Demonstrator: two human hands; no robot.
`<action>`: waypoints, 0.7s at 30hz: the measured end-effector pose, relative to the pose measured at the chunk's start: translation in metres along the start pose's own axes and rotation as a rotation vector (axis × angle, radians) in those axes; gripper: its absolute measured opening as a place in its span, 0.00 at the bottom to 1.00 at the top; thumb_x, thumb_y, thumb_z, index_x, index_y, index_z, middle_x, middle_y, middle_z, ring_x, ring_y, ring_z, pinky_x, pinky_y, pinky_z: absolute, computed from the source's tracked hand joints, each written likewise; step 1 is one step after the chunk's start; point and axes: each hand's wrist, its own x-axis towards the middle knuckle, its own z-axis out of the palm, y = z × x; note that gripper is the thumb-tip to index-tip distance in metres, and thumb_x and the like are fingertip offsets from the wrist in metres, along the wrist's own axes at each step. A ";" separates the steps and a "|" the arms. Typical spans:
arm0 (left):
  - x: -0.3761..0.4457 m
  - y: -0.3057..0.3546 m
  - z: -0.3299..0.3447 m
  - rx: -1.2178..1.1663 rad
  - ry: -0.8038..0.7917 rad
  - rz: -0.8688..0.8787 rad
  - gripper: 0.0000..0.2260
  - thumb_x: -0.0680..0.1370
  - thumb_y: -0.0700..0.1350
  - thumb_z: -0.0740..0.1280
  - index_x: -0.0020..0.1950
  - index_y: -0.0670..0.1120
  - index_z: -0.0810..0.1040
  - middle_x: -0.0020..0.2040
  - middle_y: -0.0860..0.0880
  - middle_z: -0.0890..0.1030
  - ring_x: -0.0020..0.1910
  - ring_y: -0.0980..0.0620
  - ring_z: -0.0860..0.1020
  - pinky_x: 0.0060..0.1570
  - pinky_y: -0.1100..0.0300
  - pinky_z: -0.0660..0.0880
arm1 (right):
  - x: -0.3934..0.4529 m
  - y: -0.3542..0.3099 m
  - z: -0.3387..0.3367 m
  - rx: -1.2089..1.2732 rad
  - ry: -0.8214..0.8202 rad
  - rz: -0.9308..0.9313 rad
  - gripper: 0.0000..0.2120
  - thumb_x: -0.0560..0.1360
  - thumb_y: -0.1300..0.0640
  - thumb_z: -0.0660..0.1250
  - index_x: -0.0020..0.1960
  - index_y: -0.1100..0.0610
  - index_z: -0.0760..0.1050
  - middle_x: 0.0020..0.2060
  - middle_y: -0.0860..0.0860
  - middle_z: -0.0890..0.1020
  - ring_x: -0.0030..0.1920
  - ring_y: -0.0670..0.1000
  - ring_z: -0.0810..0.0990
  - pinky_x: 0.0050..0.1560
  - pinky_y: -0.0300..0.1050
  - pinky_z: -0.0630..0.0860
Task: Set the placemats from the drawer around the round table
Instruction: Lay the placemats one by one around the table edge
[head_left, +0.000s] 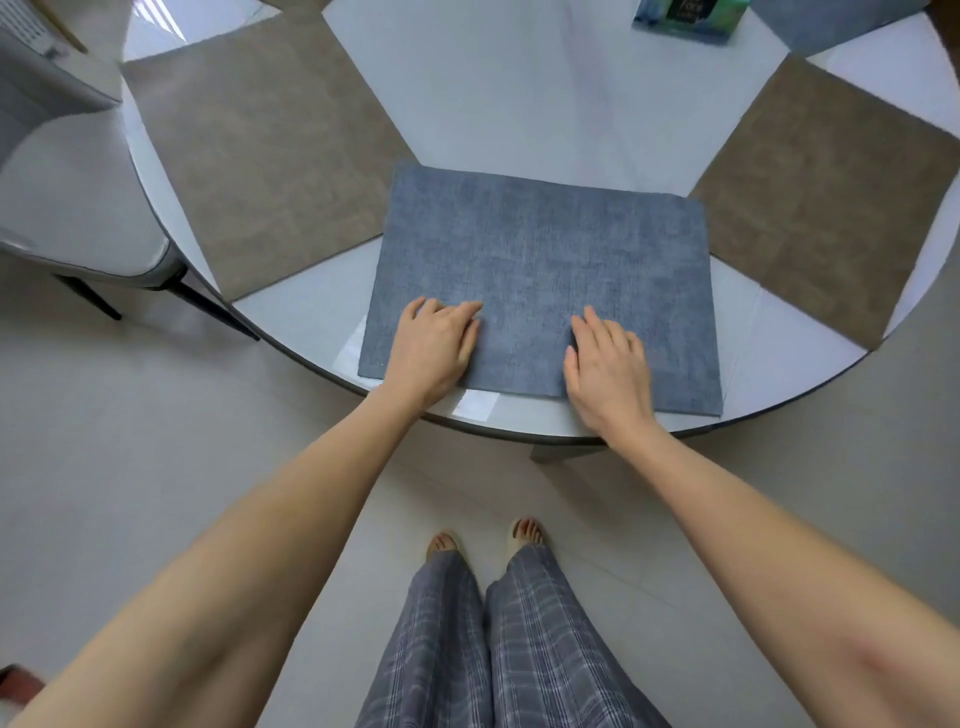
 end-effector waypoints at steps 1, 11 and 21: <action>0.010 -0.005 0.002 -0.012 0.031 -0.006 0.17 0.81 0.47 0.57 0.67 0.44 0.75 0.57 0.44 0.82 0.57 0.41 0.75 0.65 0.48 0.64 | 0.014 -0.008 0.003 0.028 -0.013 -0.010 0.22 0.80 0.55 0.55 0.71 0.63 0.67 0.72 0.60 0.67 0.70 0.59 0.68 0.69 0.57 0.61; -0.009 -0.038 0.035 0.137 -0.117 -0.072 0.30 0.81 0.60 0.49 0.80 0.48 0.49 0.80 0.46 0.47 0.79 0.46 0.45 0.77 0.50 0.42 | 0.054 -0.031 0.049 0.026 -0.038 0.028 0.28 0.81 0.45 0.45 0.78 0.53 0.47 0.78 0.51 0.48 0.78 0.50 0.45 0.76 0.50 0.40; -0.051 -0.052 0.022 0.137 -0.127 -0.163 0.32 0.80 0.62 0.49 0.79 0.46 0.51 0.79 0.47 0.52 0.78 0.47 0.50 0.76 0.56 0.43 | 0.053 -0.032 0.042 -0.007 -0.125 0.002 0.32 0.77 0.41 0.38 0.79 0.53 0.45 0.78 0.51 0.46 0.78 0.51 0.44 0.77 0.50 0.40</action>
